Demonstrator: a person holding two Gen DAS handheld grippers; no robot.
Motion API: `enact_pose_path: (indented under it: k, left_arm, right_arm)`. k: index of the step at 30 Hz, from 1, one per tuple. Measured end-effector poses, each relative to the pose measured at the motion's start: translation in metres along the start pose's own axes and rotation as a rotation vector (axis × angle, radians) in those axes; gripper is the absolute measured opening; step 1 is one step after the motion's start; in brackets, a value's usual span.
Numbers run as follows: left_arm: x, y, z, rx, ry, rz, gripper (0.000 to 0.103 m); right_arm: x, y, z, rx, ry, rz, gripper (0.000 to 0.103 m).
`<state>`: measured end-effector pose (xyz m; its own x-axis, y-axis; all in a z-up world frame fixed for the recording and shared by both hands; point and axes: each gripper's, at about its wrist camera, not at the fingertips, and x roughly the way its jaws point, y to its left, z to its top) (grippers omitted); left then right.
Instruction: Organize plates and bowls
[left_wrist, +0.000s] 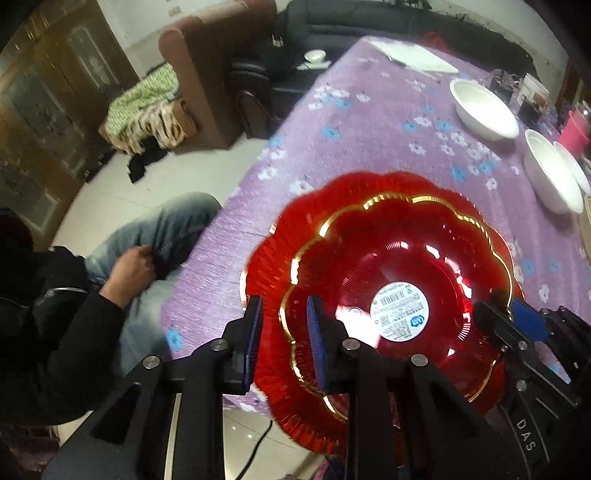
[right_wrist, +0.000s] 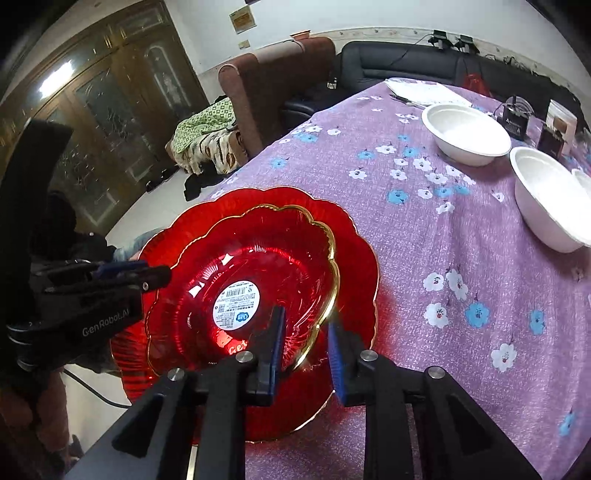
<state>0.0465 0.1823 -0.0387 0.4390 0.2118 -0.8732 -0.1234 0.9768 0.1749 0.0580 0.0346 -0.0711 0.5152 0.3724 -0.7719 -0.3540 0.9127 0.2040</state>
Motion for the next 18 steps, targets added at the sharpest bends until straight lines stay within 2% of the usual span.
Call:
enact_pose_path:
  k: [2,5,6,8,11,13,18]
  left_arm:
    - [-0.011,0.005,0.001,-0.011,-0.036,0.014,0.023]
    - [-0.027,0.010,0.002,-0.037,-0.088,0.019,0.035]
    - [-0.034,0.011,0.002,-0.045,-0.114,0.023,0.039]
    - [-0.046,0.007,0.003,-0.052,-0.153,0.012,0.040]
    - [-0.063,-0.007,0.005,-0.046,-0.196,-0.040,0.040]
    - [-0.069,-0.018,0.008,-0.036,-0.210,-0.074,0.040]
    - [-0.082,-0.061,0.014,0.016,-0.224,-0.156,0.040]
  right_arm:
    - [-0.005,0.001,0.001,-0.008,-0.013,-0.002,0.027]
    - [-0.018,-0.002,0.005,-0.010,-0.051,-0.004,0.036]
    - [-0.022,-0.003,0.007,-0.009,-0.070,-0.002,0.037]
    - [-0.036,-0.008,0.010,-0.002,-0.124,0.008,0.038]
    - [-0.055,-0.020,0.016,0.031,-0.205,0.012,0.044]
    - [-0.065,-0.030,0.018,0.063,-0.241,0.012,0.044]
    - [-0.072,-0.061,0.020,0.137,-0.247,-0.001,0.045]
